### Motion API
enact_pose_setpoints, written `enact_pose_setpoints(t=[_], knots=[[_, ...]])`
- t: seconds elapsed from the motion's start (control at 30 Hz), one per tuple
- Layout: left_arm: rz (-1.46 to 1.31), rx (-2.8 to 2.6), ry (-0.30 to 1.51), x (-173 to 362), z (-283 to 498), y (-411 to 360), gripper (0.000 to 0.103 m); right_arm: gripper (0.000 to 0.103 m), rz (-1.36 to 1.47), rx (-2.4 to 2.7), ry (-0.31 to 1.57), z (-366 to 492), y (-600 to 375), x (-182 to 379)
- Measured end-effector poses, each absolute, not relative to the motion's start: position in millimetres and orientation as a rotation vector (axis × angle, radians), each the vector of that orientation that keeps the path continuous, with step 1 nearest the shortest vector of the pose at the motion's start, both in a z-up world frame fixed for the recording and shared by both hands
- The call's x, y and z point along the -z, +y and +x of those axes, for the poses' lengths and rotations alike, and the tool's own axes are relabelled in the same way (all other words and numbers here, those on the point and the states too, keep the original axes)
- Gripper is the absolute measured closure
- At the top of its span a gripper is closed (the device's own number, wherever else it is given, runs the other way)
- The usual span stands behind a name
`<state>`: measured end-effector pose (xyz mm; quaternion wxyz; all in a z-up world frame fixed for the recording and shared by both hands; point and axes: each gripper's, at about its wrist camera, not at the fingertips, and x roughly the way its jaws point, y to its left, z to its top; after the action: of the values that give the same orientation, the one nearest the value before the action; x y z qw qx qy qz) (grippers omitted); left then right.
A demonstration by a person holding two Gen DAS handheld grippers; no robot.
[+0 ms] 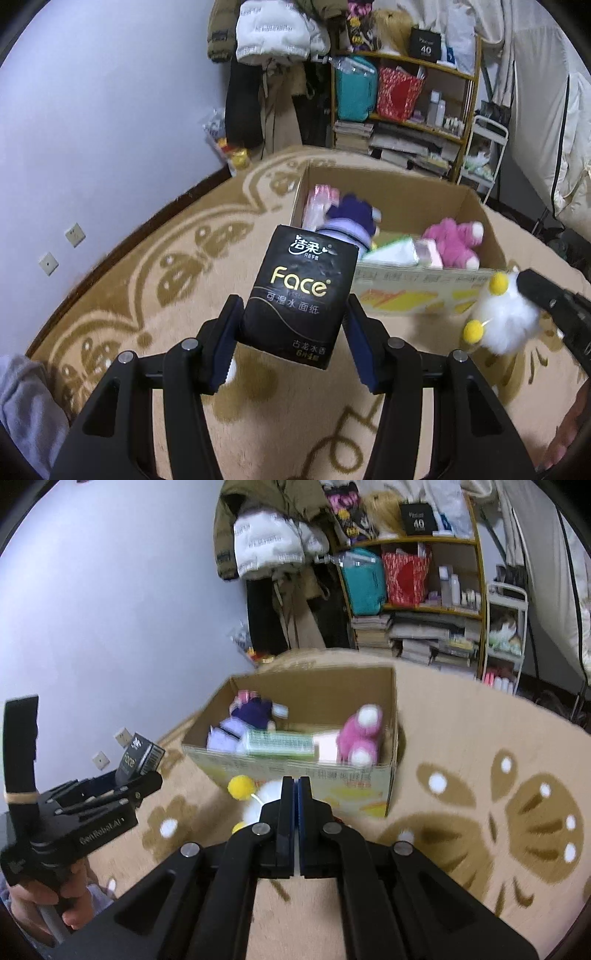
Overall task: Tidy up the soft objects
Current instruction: 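Grasp and lift the Face tissue pack with the left gripper while the right gripper lifts the fluffy ball, then drop the Face pack into the box with the left gripper while the right gripper drops the fluffy ball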
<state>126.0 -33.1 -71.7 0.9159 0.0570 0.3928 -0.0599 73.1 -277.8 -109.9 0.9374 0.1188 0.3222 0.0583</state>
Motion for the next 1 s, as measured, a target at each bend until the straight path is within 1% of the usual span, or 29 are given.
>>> enact_pose_setpoints(t=[0.23,0.53,0.8,1.0], knots=[[0.127,0.138,0.759,56.9,141.4,-44.6,0.050,0.101,0.228,-0.134,0.571,85.8,-282.0,70.8],[0.172,0.163,0.685,35.9,178.7,-66.8,0.050,0.101,0.173,-0.146,0.525,122.4,-276.0,43.3],[0.154,0.185,0.652,19.6,214.6,-79.2,0.050,0.101,0.118,-0.145,0.515,157.6,-272.5,31.6],[0.151,0.198,0.663,25.7,236.5,-89.6,0.050,0.101,0.128,-0.127,0.550,183.6,-278.6,47.6]])
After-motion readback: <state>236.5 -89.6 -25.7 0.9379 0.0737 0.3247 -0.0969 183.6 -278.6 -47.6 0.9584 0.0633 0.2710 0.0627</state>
